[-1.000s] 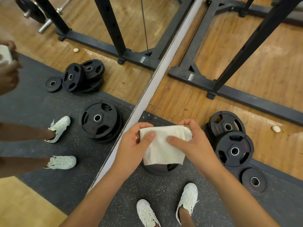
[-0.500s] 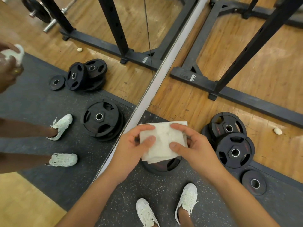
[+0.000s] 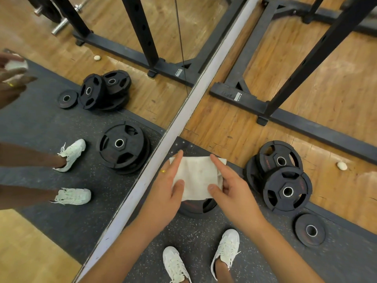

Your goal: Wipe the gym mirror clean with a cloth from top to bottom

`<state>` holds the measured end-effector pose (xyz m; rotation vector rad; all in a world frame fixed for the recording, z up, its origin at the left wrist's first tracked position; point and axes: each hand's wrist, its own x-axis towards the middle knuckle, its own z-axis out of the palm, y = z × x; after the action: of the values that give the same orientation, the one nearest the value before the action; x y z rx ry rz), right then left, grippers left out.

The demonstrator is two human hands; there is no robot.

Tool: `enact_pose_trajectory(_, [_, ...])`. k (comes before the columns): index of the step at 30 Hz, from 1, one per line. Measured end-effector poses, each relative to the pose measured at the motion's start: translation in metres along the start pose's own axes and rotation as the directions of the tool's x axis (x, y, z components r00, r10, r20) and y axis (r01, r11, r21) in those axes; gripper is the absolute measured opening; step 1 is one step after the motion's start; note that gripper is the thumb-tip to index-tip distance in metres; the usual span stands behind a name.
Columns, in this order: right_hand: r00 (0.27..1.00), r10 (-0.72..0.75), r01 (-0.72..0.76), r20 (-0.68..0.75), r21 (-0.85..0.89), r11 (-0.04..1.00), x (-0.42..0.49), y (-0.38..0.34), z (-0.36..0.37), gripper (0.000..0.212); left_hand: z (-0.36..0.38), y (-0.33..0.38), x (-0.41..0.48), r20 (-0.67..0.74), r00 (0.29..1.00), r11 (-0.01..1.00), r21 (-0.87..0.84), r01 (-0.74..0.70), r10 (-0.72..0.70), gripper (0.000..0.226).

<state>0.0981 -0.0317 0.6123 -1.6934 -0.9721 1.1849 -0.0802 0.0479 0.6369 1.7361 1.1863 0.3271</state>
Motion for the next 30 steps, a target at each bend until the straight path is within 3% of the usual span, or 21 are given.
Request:
enact_pose_trajectory(4, [0.999,0.040,-0.040,-0.005,0.055,0.998,0.006,0.007,-0.006,0.077,0.014,-0.006,0.005,-0.029,0.998,0.996,0.067,-0.052,0.054,0.071])
enact_pose_trajectory(8, [0.997,0.069,-0.070,0.018,0.067,0.995,0.018,0.026,-0.018,0.075,0.027,-0.027,0.022,-0.005,1.000,0.997,0.071,0.007,-0.007,0.071])
enact_pose_trajectory(12, [0.991,0.127,-0.130,0.040,0.069,0.989,0.039,0.065,-0.024,0.070,0.044,-0.063,0.047,0.035,0.999,0.998,-0.042,0.037,-0.035,0.079])
enact_pose_trajectory(15, [0.980,0.190,-0.194,0.049,0.077,0.978,0.056,0.109,-0.016,0.067,0.063,-0.106,0.064,0.082,0.992,0.977,-0.180,0.113,-0.099,0.072])
enact_pose_trajectory(20, [0.957,0.278,-0.281,0.083,0.026,0.959,0.091,0.220,0.028,0.066,0.109,-0.219,0.093,0.171,0.968,0.945,-0.238,0.223,-0.186,0.070])
enact_pose_trajectory(30, [0.907,0.421,-0.418,0.027,-0.072,0.905,0.157,0.423,0.101,0.071,0.209,-0.432,0.162,0.295,0.914,0.946,-0.081,0.313,-0.277,0.071])
